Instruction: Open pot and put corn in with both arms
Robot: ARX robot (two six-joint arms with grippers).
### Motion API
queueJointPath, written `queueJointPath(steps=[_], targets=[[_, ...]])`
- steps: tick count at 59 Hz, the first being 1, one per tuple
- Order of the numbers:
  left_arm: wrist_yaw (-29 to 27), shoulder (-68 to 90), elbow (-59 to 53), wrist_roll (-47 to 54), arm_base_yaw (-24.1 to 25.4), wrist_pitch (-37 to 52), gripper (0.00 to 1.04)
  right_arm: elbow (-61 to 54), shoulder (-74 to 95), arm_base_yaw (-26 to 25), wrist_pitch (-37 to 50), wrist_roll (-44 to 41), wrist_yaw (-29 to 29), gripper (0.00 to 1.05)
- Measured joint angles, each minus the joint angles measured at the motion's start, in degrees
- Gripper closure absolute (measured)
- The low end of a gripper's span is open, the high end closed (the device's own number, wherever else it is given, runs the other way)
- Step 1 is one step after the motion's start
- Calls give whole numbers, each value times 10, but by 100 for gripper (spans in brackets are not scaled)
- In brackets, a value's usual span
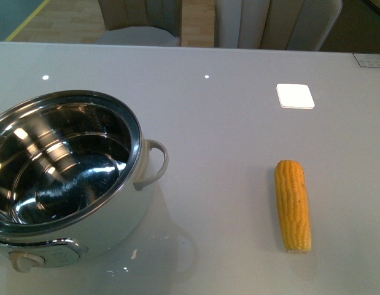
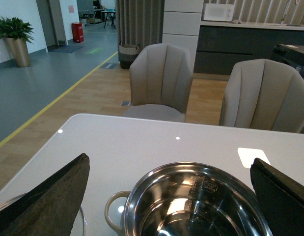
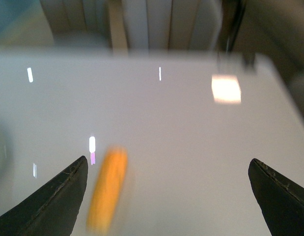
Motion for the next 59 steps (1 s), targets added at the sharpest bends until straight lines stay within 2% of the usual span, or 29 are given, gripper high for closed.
queueJointPath(steps=[3,9,20,39,53,59], targets=[[0,0,0,0,0,0,7,35,82,4,-84,-2,2,9],[0,0,0,0,0,0,7,42,167,18,-99,-2,17,9],[0,0,0,0,0,0,7,57,291,51,14,11,36,9],[0,0,0,0,0,0,7,150,633,142,246,48,62,9],[0,0,0,0,0,0,7,235,881,180,329,95,91,9],[0,0,0,0,0,0,7,257,951,185,339,106,100,9]])
